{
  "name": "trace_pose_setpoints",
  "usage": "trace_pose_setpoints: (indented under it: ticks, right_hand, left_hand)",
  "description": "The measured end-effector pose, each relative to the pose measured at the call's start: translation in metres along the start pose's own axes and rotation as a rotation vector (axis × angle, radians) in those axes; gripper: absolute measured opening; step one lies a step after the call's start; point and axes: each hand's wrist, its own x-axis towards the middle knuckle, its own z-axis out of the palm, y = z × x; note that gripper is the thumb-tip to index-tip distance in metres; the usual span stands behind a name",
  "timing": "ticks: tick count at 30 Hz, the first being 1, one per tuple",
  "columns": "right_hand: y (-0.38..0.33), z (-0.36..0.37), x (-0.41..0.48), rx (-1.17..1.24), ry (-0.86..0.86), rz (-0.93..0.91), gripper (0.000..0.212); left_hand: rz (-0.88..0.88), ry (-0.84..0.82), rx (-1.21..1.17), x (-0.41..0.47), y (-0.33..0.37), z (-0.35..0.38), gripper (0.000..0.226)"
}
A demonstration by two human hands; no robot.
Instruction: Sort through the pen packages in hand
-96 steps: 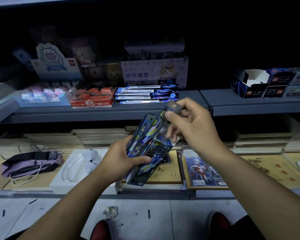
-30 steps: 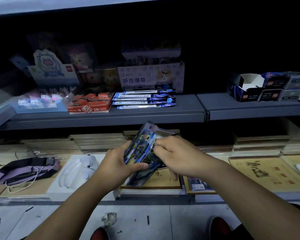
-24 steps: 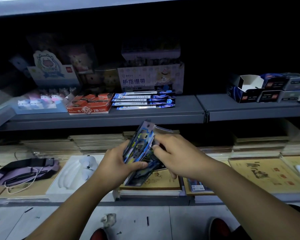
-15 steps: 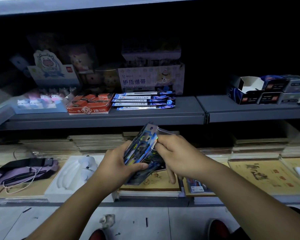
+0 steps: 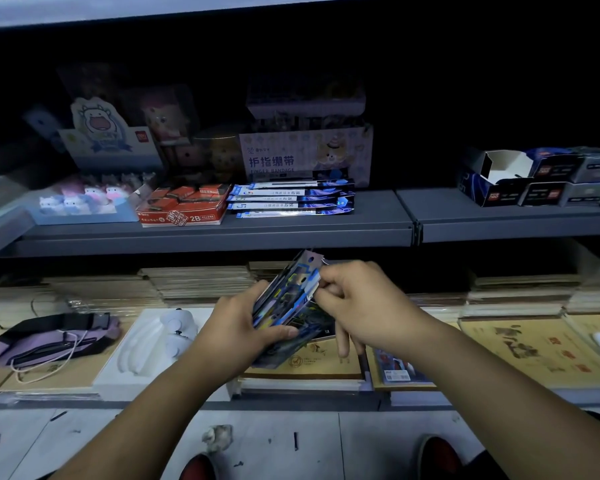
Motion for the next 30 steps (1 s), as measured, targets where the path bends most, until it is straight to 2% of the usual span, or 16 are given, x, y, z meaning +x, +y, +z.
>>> trace_pose_setpoints:
  ticks: [4,6,10,18,21,23,30]
  right_hand:
    - [0.0011,-0.0031,0.0012,-0.059,0.137,-0.059,0.015]
    - [0.0007,-0.0036,0.0031,-0.176,0.236,-0.120,0.011]
    - [0.0022,0.0001,0.0056,-0.334,0.320,-0.113,0.018]
    - [0.0065,0.0043,0.0074,-0.250,0.332,-0.102,0.012]
    - [0.0073,0.0050,0.0085,-0.053,0.348,-0.016,0.016]
    - [0.0084,0.0035,0.0093,0.015,0.331,0.030,0.007]
    - [0.0041,0.0023,0.0023,-0.096,0.149,0.033,0.019]
  left_hand:
    - [-0.006,-0.001,0.003,-0.0009,-0.0006,0.0003,0.047]
    - [-0.016,0.018,-0.021,-0.0008,0.0006,0.0001,0.050]
    - [-0.022,0.047,-0.038,-0.0009,0.0029,0.0003,0.050]
    - [-0.034,0.056,-0.048,-0.0013,0.0031,-0.0004,0.049]
    - [-0.048,0.059,-0.057,-0.0012,0.0036,0.0000,0.048]
    - [-0.052,0.058,-0.049,-0.0010,0.0036,0.0002,0.050]
    - [-0.023,0.011,0.024,-0.0015,0.0009,0.0013,0.045]
